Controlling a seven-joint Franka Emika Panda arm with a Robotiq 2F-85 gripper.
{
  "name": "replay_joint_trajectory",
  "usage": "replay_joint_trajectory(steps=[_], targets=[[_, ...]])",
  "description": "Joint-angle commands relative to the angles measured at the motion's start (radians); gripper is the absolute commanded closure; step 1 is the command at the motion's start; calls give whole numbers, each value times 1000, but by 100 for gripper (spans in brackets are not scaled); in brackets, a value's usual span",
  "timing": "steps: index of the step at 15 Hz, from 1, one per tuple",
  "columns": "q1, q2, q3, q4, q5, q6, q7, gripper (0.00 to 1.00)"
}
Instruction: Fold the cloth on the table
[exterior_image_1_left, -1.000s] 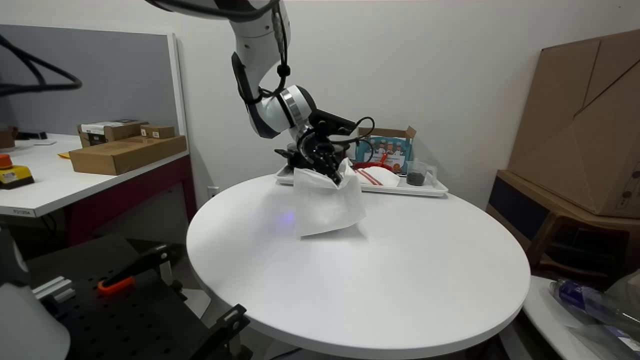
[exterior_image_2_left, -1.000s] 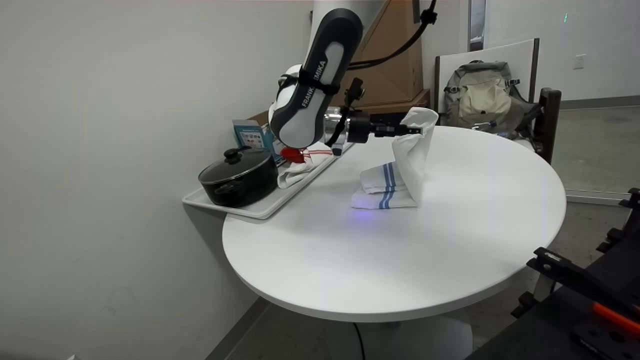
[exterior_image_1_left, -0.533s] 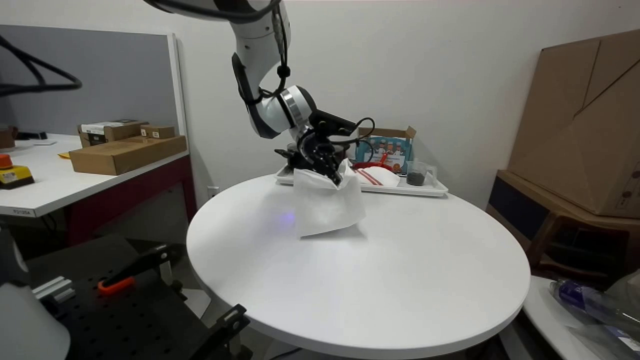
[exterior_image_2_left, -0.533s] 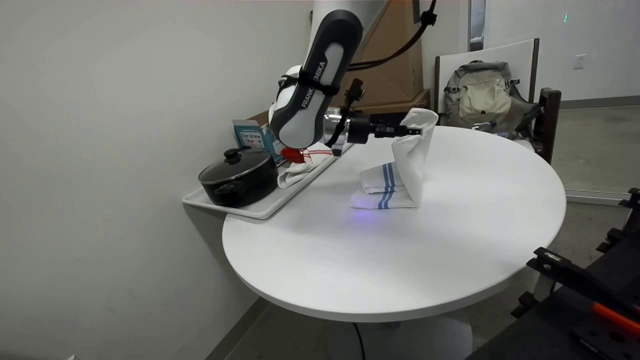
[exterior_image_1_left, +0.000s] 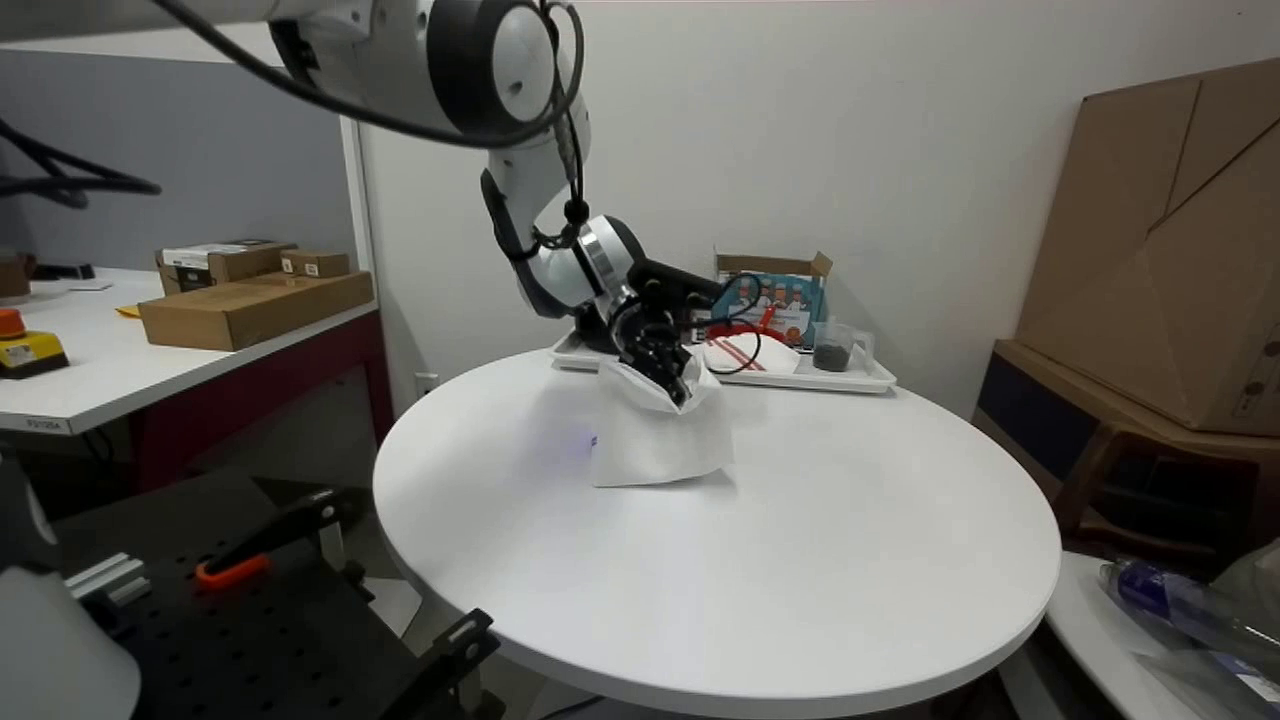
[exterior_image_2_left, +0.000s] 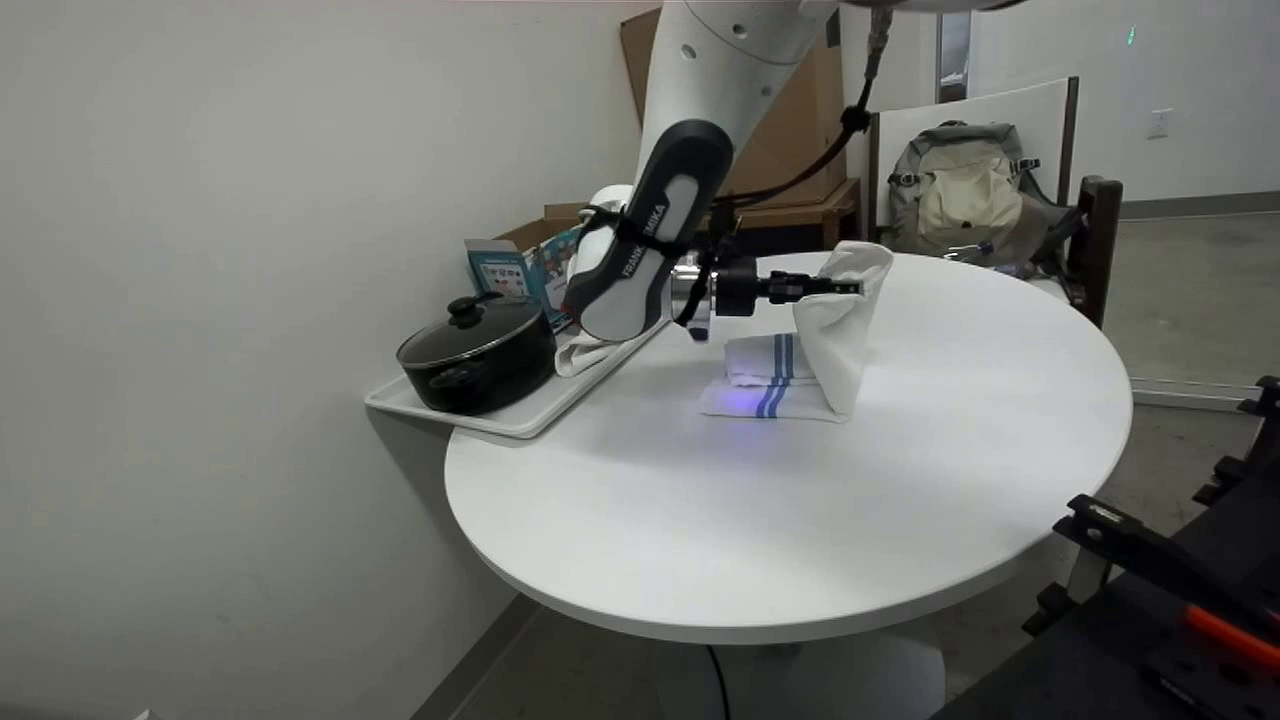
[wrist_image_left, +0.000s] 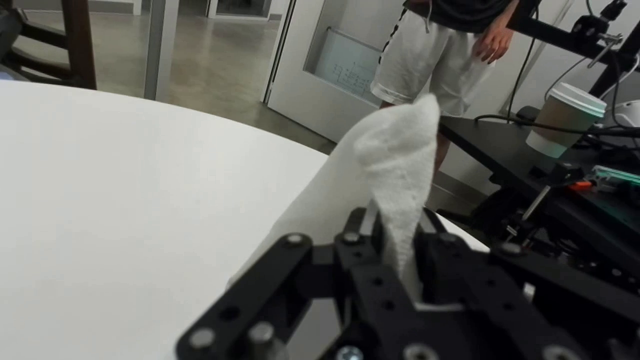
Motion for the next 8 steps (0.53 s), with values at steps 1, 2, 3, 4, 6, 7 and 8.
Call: replay_joint_trajectory(steps=[1, 2, 3, 4, 6, 7, 8], targets=[[28, 169, -31, 237, -7, -100, -96, 89], [32, 192, -35, 271, -12, -109, -116, 89], [34, 206, -37, 293, -13, -114, -127, 89], [37, 206, -36, 301, -15, -112, -138, 90], [41, 186, -29, 297, -15, -100, -152, 60], [39, 175, -54, 242, 19, -63, -111, 79], [44, 175, -56, 255, 20, -63, -118, 72]])
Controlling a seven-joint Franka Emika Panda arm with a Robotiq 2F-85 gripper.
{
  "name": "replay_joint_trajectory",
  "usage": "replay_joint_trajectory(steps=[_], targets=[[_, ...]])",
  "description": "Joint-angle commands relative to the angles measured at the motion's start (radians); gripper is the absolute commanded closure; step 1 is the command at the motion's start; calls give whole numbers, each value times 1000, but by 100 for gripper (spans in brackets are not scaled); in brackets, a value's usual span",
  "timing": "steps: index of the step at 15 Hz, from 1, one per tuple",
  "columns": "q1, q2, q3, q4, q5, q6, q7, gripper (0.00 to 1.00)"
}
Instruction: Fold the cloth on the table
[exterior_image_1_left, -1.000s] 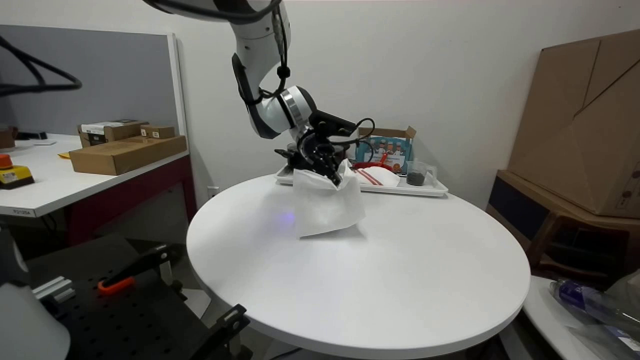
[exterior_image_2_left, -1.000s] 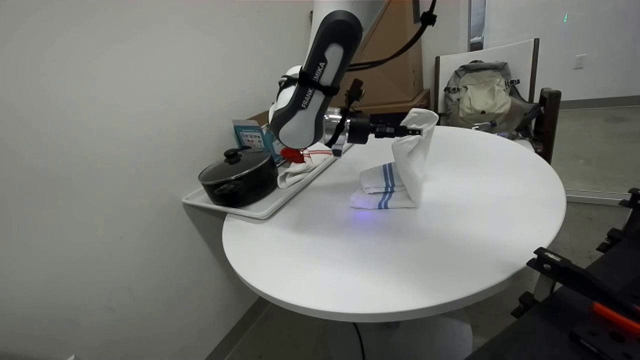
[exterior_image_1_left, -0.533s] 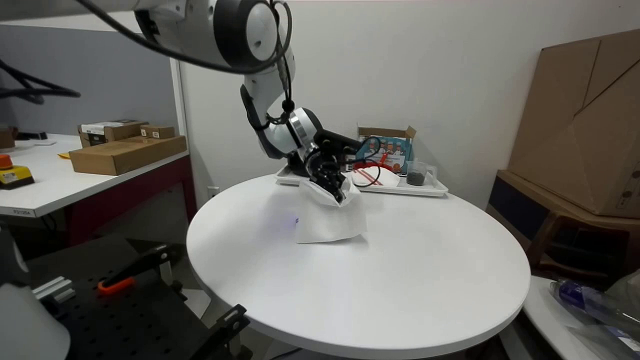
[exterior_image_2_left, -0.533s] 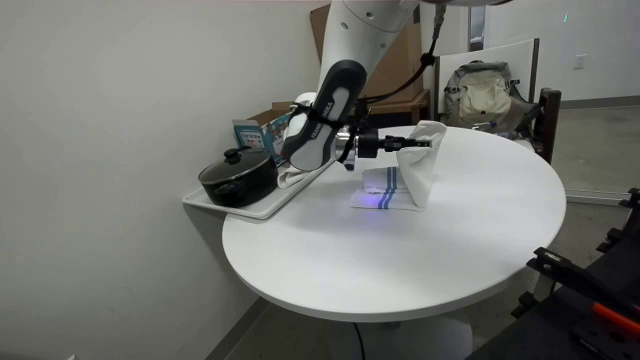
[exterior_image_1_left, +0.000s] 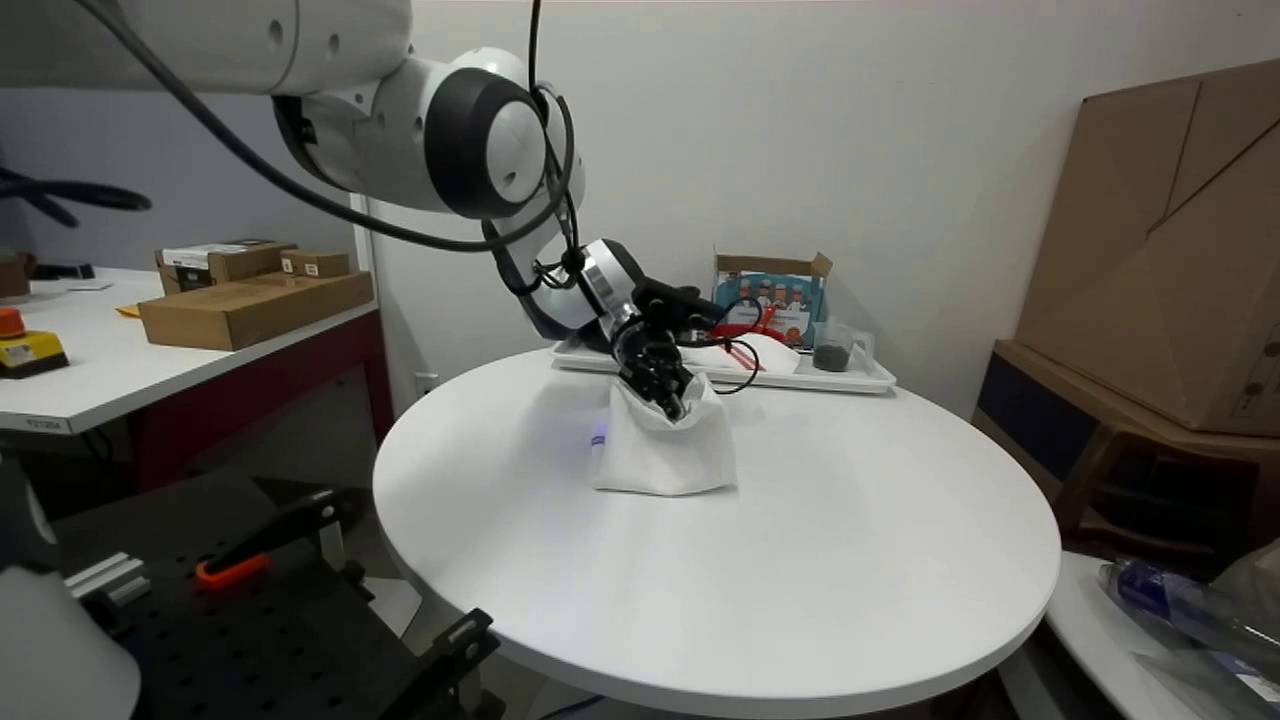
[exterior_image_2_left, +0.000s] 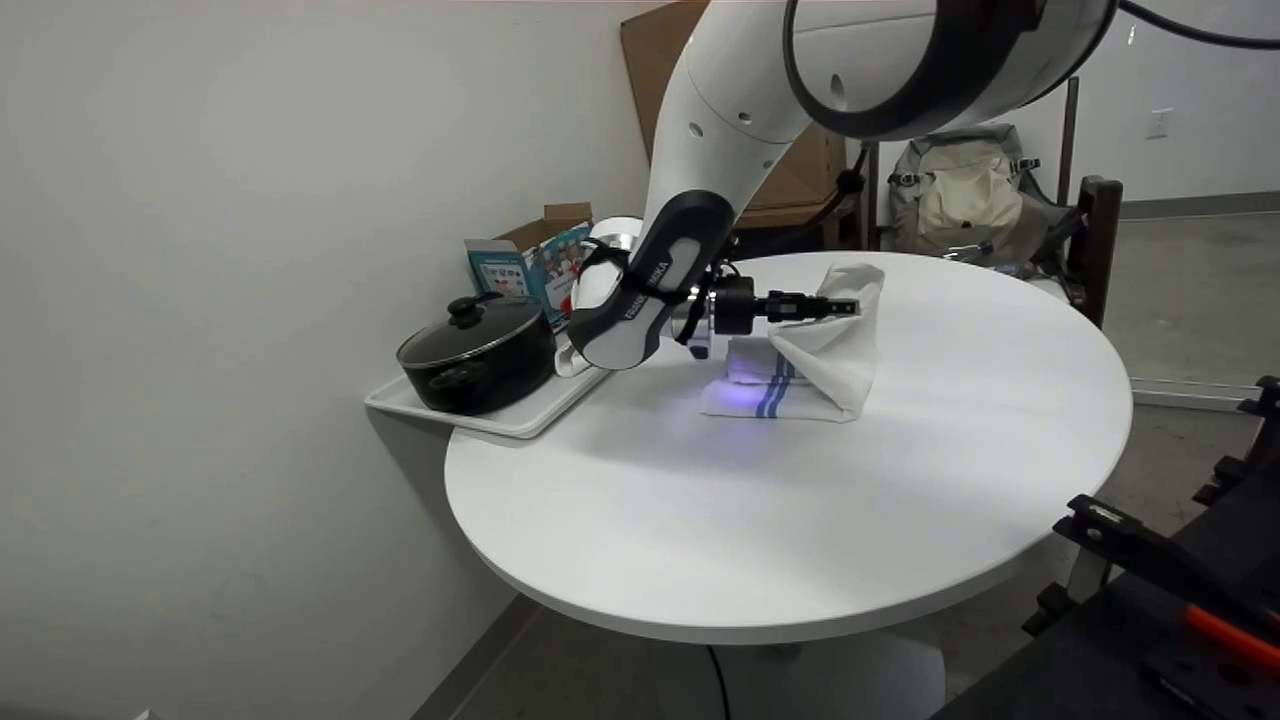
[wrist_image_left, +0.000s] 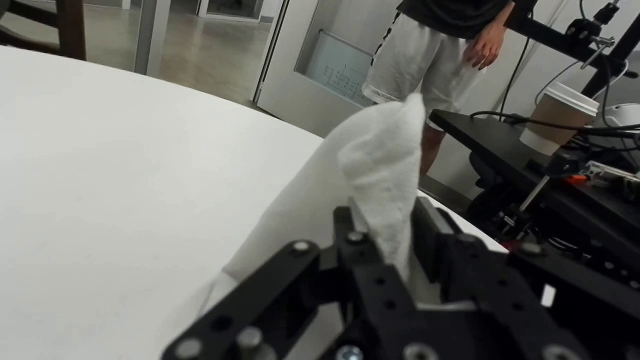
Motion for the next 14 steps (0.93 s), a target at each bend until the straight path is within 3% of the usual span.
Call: replay_joint_trajectory(steps=[1, 3, 14], targets=[[20, 10, -32, 25, 27, 3, -16, 64], [22, 10, -33, 33, 28, 2, -23, 60], [22, 10, -33, 33, 28, 2, -24, 60]])
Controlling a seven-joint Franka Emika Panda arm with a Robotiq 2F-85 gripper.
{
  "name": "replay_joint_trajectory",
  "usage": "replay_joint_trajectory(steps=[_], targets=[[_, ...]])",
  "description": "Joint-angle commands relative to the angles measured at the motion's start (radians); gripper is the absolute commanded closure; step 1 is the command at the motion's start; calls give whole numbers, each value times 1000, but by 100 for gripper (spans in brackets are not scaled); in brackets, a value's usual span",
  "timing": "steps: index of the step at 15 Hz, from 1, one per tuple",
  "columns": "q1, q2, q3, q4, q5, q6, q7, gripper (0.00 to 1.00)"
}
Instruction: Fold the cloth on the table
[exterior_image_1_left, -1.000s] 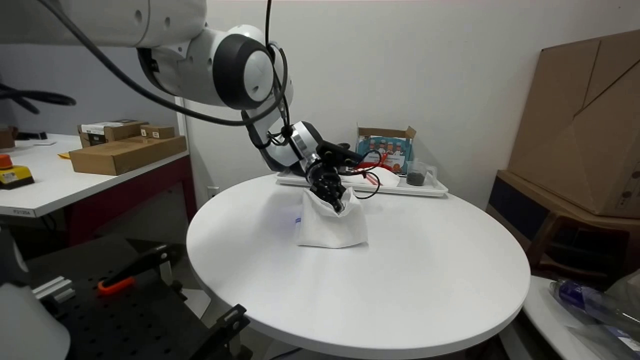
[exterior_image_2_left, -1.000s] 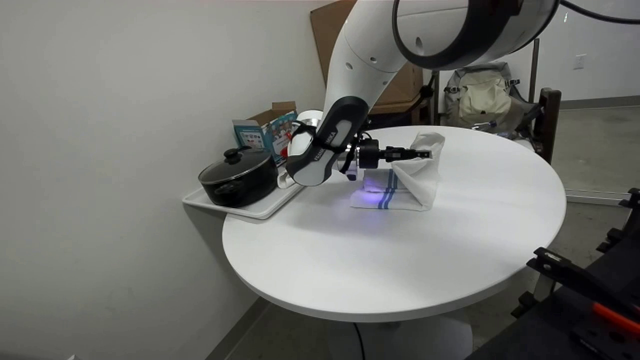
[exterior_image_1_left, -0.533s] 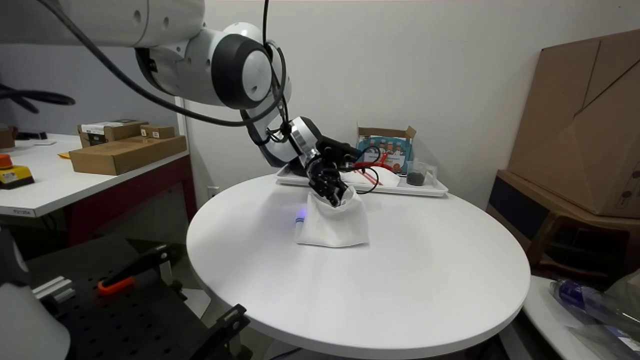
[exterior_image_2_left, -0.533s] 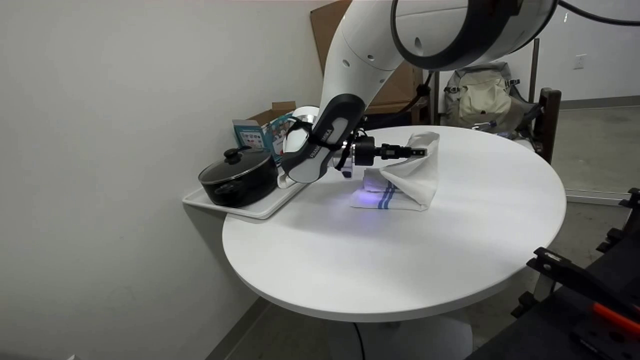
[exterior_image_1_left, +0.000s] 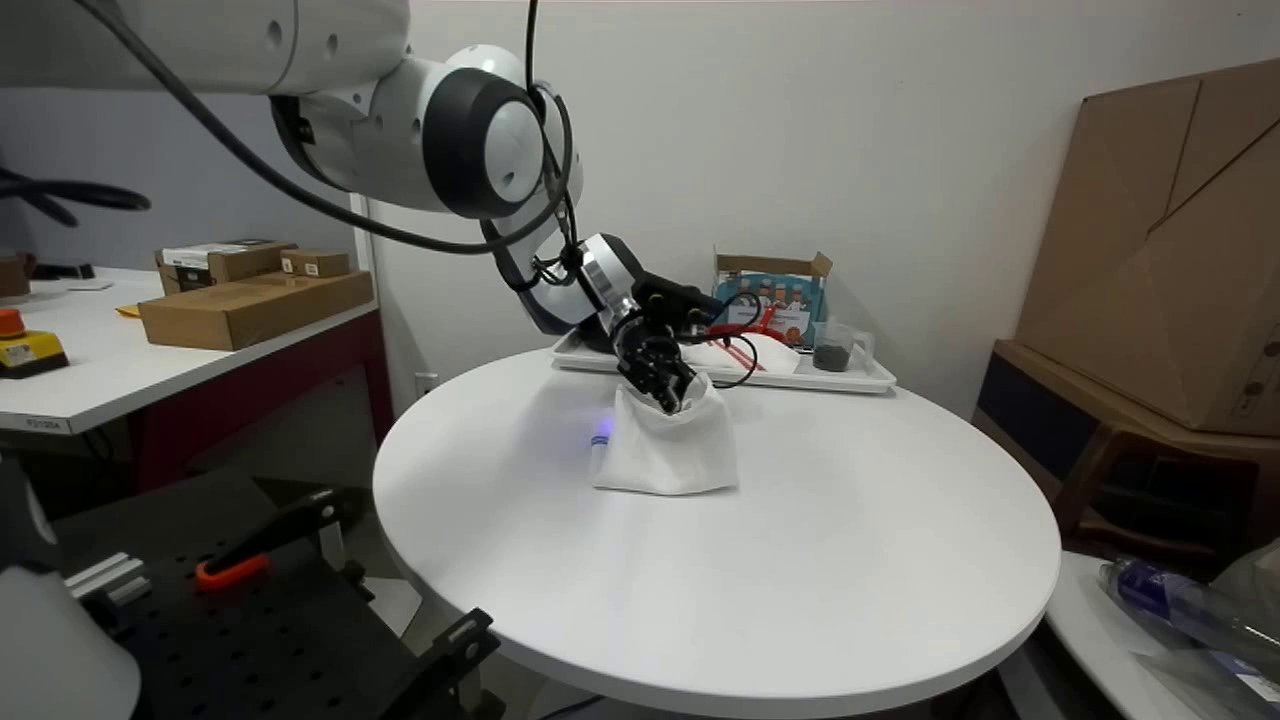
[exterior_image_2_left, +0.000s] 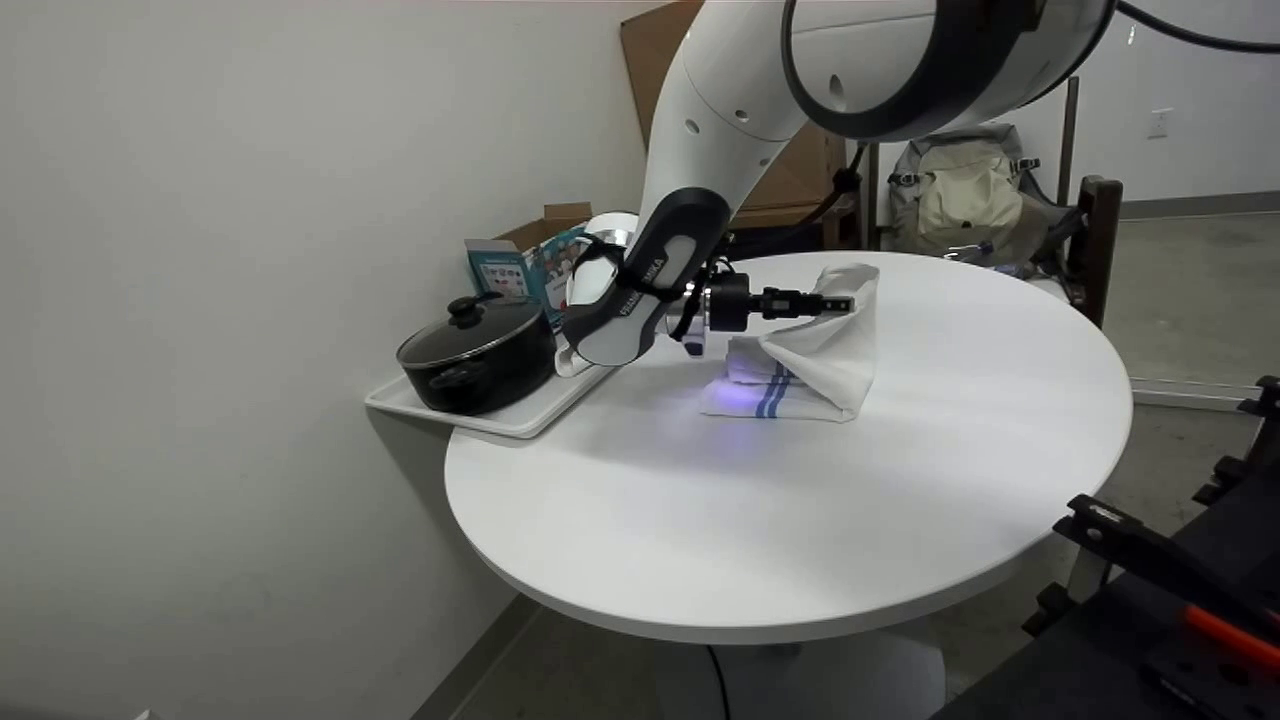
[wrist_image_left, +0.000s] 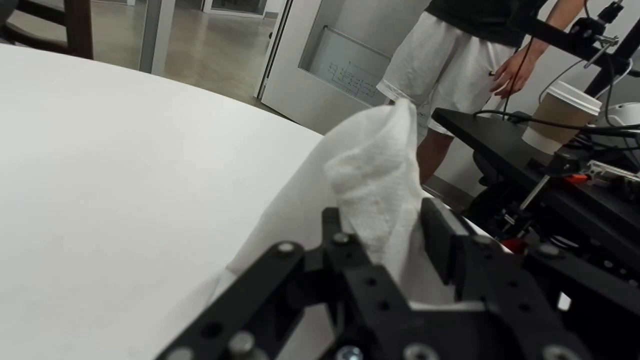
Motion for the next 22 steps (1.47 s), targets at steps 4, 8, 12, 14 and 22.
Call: replay_joint_trajectory(steps=[4, 8, 12, 14, 22], targets=[[39, -95, 12, -32, 12, 5, 171, 27], [71, -233, 69, -62, 73, -9, 360, 1], [68, -380, 149, -99, 211, -14, 567, 0], [45, -437, 172, -121, 269, 3, 679, 0], [-143, -679, 189, -424, 443, 268, 1053, 0]])
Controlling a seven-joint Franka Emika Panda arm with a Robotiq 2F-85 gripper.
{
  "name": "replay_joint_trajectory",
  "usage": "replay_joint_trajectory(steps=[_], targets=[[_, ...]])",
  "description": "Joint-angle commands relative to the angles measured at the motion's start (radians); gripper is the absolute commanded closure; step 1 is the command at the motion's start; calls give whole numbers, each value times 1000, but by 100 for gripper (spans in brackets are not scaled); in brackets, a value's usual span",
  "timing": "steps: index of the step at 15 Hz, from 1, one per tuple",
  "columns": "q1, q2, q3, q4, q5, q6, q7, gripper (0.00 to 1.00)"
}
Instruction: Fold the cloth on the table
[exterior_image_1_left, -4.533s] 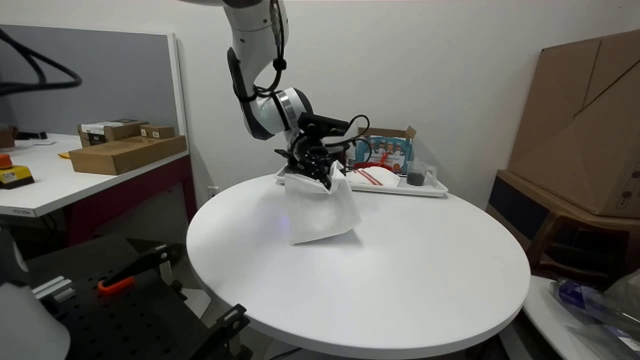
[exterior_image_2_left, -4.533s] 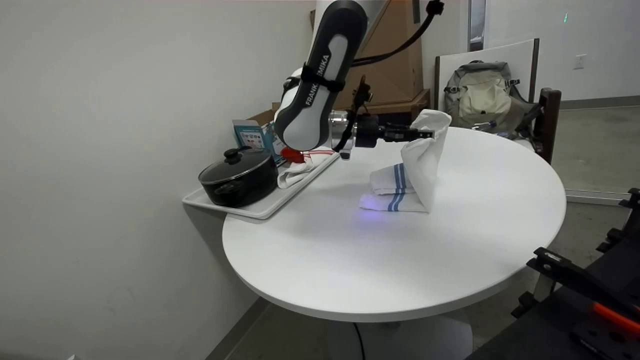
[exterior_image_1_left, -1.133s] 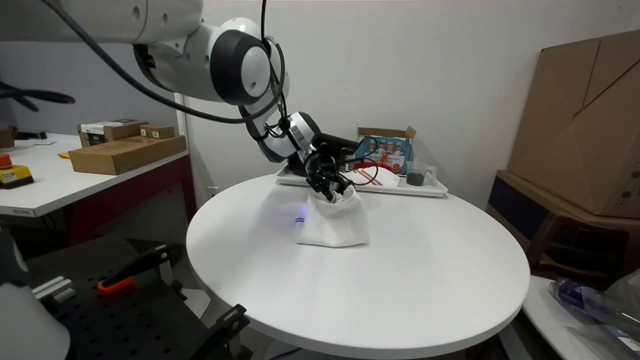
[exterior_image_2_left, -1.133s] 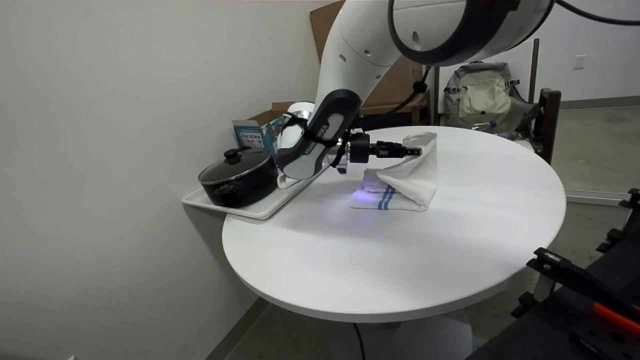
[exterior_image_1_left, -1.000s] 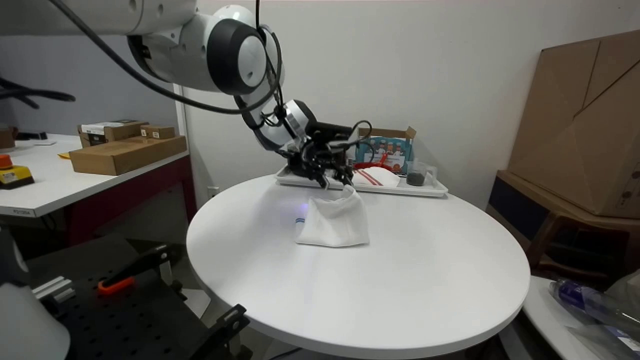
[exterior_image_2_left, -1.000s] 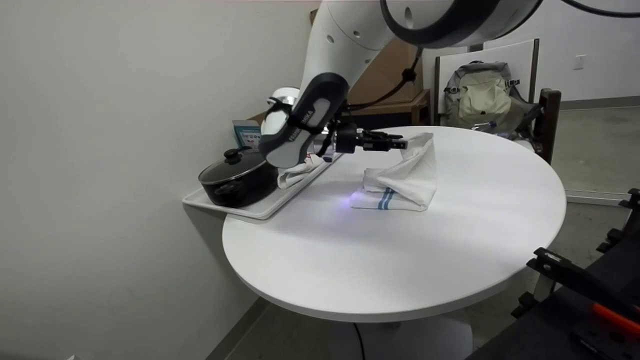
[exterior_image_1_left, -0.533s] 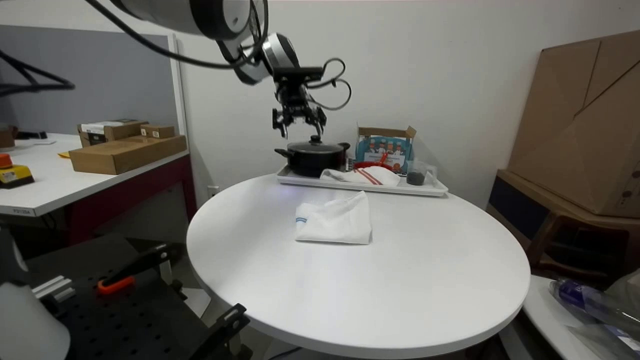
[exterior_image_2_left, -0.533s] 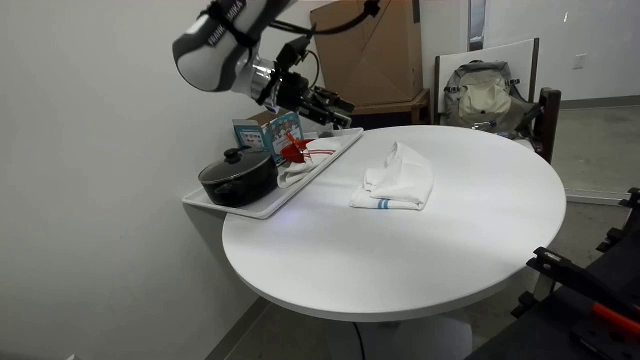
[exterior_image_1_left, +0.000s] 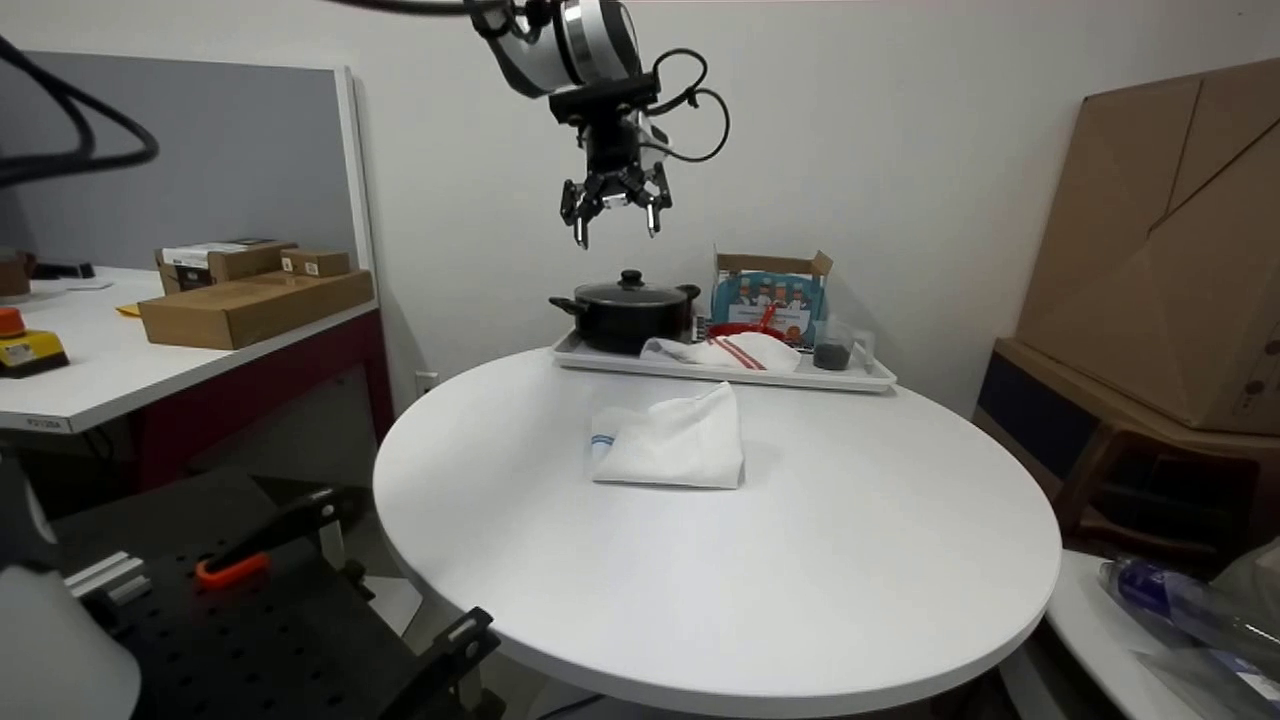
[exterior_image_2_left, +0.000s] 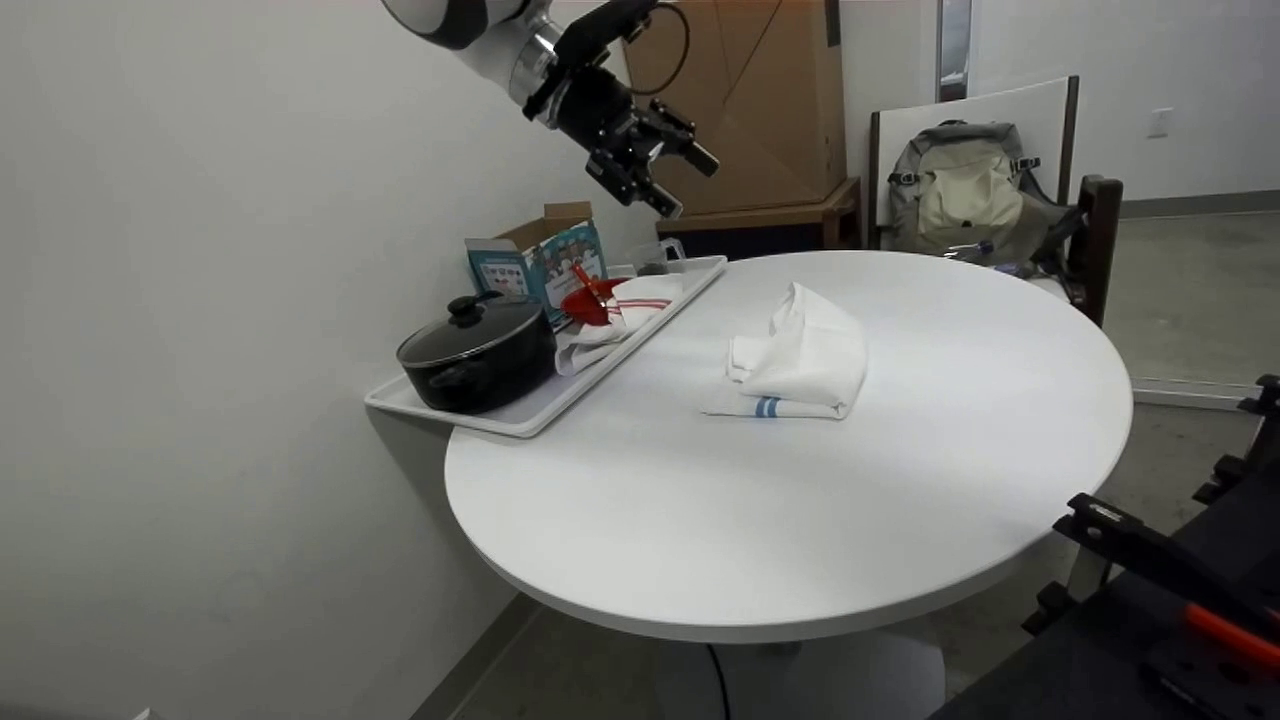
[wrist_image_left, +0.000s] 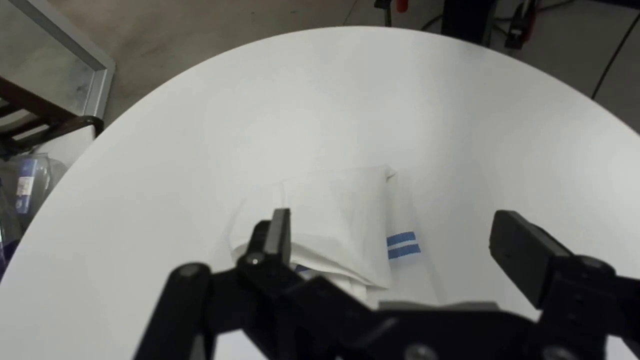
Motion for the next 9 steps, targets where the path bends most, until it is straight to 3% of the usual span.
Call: replay_joint_trajectory(steps=[1, 5, 6, 9], targets=[[-100, -158, 13, -242, 57, 181, 171, 0], [-140, -267, 10, -421, 6, 394, 340, 0], [-70, -305, -99, -466, 48, 459, 352, 0], [-18, -392, -169, -607, -2, 601, 468, 0]])
